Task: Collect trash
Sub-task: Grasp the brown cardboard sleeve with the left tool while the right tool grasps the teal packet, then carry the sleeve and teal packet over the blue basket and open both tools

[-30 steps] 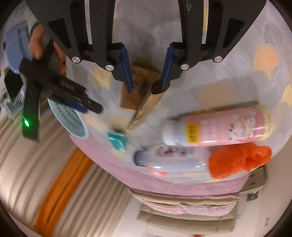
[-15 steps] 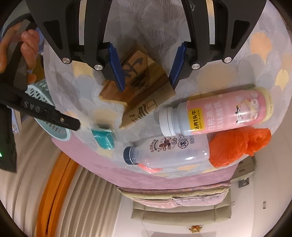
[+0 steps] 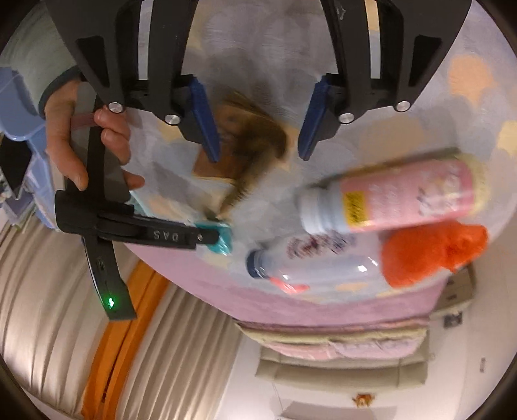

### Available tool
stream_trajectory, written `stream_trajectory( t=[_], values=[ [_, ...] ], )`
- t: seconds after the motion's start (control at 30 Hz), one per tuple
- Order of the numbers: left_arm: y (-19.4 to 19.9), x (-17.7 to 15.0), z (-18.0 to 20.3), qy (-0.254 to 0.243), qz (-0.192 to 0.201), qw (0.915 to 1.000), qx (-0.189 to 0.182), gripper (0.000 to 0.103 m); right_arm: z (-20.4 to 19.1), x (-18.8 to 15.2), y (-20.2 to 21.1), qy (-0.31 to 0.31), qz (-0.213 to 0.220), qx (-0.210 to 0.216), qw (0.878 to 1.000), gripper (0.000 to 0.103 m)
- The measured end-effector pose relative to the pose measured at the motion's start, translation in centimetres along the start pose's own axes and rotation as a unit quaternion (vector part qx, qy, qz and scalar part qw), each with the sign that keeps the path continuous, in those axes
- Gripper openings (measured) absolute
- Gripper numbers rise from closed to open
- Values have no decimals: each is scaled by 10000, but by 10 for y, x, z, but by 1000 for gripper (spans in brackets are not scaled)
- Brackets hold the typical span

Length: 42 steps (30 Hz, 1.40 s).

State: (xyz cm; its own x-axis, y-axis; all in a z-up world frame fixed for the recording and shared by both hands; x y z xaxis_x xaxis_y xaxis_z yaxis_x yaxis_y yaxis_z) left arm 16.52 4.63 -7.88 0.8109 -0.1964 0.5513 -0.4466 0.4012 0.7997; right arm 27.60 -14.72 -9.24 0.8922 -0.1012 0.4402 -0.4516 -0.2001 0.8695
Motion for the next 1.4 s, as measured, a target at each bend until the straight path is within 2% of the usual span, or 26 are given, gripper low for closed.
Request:
stream_trajectory(
  t=[0.1,0.23,0.3,0.43,0.57,0.67,0.8,0.93,1.13,1.4],
  values=[
    [-6,10,-4,-4,-71,9999,134,55,0,1,-6,-2,-28,69,10000,63],
    [-30,23,2,-257,-334,9990,174,53,-1,1,-10,18,-27,37,10000,63],
    [-43,25,5,-263,-492,9983,142,36,-3,2,-12,27,-39,93,9999,63],
    [-50,22,9,-250,-567,9979,197,27,-4,4,-15,75,-42,37,10000,64],
    [-47,19,8,-203,-536,9983,45,5,-5,5,-15,107,-35,32,9999,64],
    [-42,18,7,-147,-458,9988,129,5,-8,4,-16,169,-27,-22,9999,63],
    [-32,16,6,-66,-349,9993,117,5,-15,1,-15,353,-30,-99,9993,39],
    [-25,18,12,-77,-277,9995,139,5,-16,-6,-7,412,41,-61,9991,37],
    [-13,23,29,-179,-150,9997,109,5,3,-17,22,252,230,22,9994,37],
    [-13,37,82,-668,-67,9977,34,5,63,-25,81,-271,637,-31,9976,37]
  ],
)
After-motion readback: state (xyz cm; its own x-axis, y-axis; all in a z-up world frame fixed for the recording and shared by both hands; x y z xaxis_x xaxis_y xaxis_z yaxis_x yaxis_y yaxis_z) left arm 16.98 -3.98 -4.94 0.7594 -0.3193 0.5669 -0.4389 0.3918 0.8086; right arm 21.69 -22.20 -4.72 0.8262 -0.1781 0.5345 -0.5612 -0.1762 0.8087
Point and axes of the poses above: each gripper's, at about its wrist camera, not at the fingertips, and y roughly against the way its jaws point, z to its right, x to its top, the point moved 2 cm from there along -y, roughly the way its jaws point, and after that the axes turned 12 degrees about -z, right-handed, at the moved point
